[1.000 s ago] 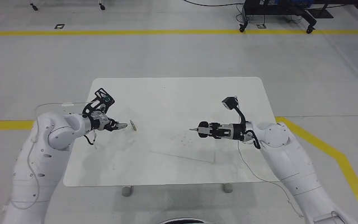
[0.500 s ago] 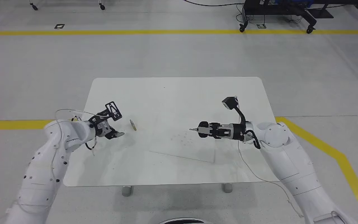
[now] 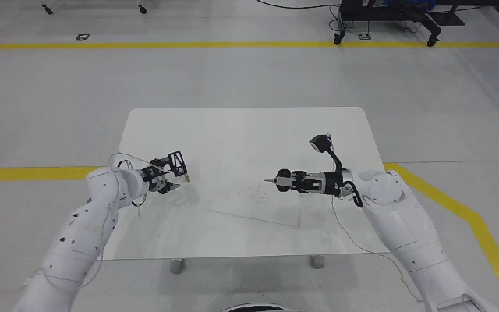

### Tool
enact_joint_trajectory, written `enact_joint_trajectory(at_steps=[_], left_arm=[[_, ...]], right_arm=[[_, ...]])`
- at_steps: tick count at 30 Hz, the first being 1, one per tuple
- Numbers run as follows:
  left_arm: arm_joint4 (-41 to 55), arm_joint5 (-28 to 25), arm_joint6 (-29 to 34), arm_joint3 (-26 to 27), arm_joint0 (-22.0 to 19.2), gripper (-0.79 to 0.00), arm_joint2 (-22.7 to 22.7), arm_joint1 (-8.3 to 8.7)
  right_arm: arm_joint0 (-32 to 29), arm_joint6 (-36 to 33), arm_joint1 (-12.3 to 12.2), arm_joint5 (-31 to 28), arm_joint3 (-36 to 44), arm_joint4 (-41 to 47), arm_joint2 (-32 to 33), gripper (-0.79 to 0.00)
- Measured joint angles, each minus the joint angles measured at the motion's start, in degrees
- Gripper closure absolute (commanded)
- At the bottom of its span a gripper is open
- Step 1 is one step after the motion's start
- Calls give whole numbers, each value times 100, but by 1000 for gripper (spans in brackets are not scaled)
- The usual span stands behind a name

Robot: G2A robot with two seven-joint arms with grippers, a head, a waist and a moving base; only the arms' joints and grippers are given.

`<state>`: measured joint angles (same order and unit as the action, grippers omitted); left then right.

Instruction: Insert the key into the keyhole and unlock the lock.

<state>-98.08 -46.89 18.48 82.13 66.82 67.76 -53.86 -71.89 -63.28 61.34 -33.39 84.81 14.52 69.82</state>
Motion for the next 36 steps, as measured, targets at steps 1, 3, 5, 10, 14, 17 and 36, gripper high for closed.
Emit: enact_joint_trajectory(at_steps=[1,3,5,10,14,17,36], left_arm=[[-20,24,-27,-25,-34,-508,-43,-11],[-67,29,-63,-46,-91,-453,-117,-27],[-151,-21,-113,-75,-164,-406,-209,-42],[-411,-5,-78,-169,-306,-385,-479,-94],[-462,-7,-214,-255,-382,-379,-592,-121],[-570,-19,-267,-292,-433,-332,-682,-138],[-448,-242,-454,-296,-463,0,-550,-124]], right_arm=[[0,0,0,0,0,0,0,0],[0,0,0,0,0,0,0,0],[0,0,0,0,0,0,0,0],[0,0,0,0,0,0,0,0],[0,0,0,0,0,0,0,0],[0,0,0,0,0,0,0,0],[0,0,0,0,0,0,0,0]])
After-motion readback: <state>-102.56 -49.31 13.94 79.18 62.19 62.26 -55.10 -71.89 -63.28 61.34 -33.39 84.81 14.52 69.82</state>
